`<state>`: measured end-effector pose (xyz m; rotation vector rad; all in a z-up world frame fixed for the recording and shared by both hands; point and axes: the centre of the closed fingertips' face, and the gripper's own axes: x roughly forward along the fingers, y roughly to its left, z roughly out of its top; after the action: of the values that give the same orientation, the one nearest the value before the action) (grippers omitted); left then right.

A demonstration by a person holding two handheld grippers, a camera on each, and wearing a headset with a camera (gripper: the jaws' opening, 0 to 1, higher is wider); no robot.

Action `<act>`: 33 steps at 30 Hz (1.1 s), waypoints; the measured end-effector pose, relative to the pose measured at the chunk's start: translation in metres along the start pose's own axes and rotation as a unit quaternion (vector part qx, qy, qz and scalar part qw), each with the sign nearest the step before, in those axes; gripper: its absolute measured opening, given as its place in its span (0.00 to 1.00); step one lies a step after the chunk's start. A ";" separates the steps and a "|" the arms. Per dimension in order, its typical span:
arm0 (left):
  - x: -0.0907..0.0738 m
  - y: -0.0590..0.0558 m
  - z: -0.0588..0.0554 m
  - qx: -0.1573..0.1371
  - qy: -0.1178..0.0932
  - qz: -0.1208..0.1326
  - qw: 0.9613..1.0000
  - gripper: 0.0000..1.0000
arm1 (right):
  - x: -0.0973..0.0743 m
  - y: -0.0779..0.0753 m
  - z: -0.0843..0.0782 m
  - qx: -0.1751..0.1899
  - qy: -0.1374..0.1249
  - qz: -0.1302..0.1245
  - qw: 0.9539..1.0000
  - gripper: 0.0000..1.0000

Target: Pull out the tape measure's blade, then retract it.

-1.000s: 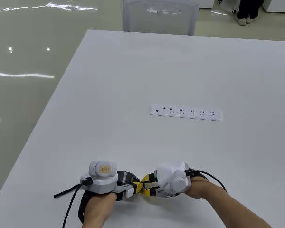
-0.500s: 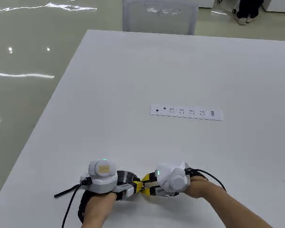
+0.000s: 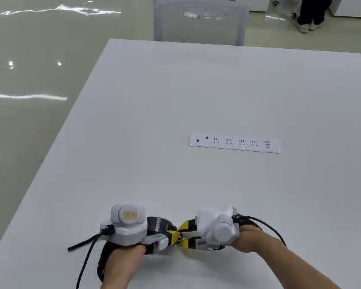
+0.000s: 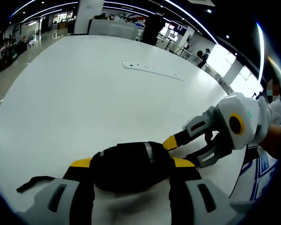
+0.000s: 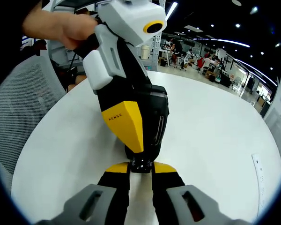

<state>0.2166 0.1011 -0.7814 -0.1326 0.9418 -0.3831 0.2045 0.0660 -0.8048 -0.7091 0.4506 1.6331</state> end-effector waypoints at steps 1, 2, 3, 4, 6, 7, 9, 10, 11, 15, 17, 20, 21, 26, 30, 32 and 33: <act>0.000 0.001 -0.001 0.000 -0.001 0.000 1.000 0.60 | 0.000 0.000 0.000 0.003 0.002 0.000 1.000 0.19; 0.000 0.001 -0.001 0.002 -0.001 -0.001 1.000 0.60 | 0.000 0.001 0.000 0.004 0.002 0.001 1.000 0.20; 0.004 0.004 -0.003 0.002 -0.001 -0.002 1.000 0.60 | 0.000 0.001 0.000 0.005 0.003 0.001 1.000 0.20; 0.004 0.004 -0.003 0.003 -0.001 -0.003 1.000 0.60 | -0.001 0.001 0.000 0.005 0.004 0.000 1.000 0.20; -0.001 0.003 -0.002 0.003 -0.002 -0.004 1.000 0.60 | -0.001 0.000 -0.001 0.010 0.007 -0.003 1.000 0.21; 0.000 0.002 -0.003 0.003 -0.002 -0.004 1.000 0.60 | -0.002 0.000 -0.002 0.011 0.007 -0.004 1.000 0.22; -0.003 0.001 -0.002 0.006 -0.004 -0.004 1.000 0.60 | -0.003 0.000 -0.003 0.012 0.011 -0.006 1.000 0.23; -0.004 0.001 -0.002 0.008 -0.004 -0.005 1.000 0.60 | -0.004 0.000 -0.003 0.013 0.012 -0.007 1.000 0.24; -0.005 -0.002 0.000 0.010 -0.006 -0.007 1.000 0.60 | -0.005 -0.001 -0.004 0.017 0.013 -0.010 1.000 0.25; -0.007 -0.002 0.002 0.007 -0.010 -0.016 1.000 0.61 | -0.008 -0.001 -0.005 0.025 0.015 -0.017 0.999 0.28; -0.009 -0.007 0.003 0.010 -0.013 -0.021 1.000 0.63 | -0.011 0.000 -0.005 0.032 0.017 -0.021 0.999 0.31; -0.012 -0.011 0.004 0.020 -0.018 -0.024 0.999 0.66 | -0.016 0.001 -0.004 0.044 0.015 -0.028 0.999 0.36; -0.012 -0.011 0.004 0.026 -0.021 -0.025 0.999 0.66 | -0.018 0.002 -0.005 0.051 0.017 -0.032 0.998 0.38; -0.015 -0.013 0.003 0.049 -0.028 -0.034 0.998 0.74 | -0.027 0.005 -0.007 0.074 0.011 -0.049 0.996 0.45; -0.020 -0.013 -0.001 0.072 -0.035 -0.040 0.996 0.78 | -0.037 0.013 -0.003 0.095 0.010 -0.060 0.994 0.53; -0.023 -0.010 -0.001 0.081 -0.037 -0.046 0.995 0.78 | -0.043 0.015 0.000 0.106 0.003 -0.071 0.992 0.56; -0.026 -0.013 -0.003 0.090 -0.041 -0.049 0.994 0.79 | -0.046 0.015 0.000 0.120 0.002 -0.079 0.990 0.58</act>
<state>0.1969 0.0995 -0.7597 -0.0297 0.8180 -0.5463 0.1929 0.0287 -0.7756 -0.5529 0.5684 1.4001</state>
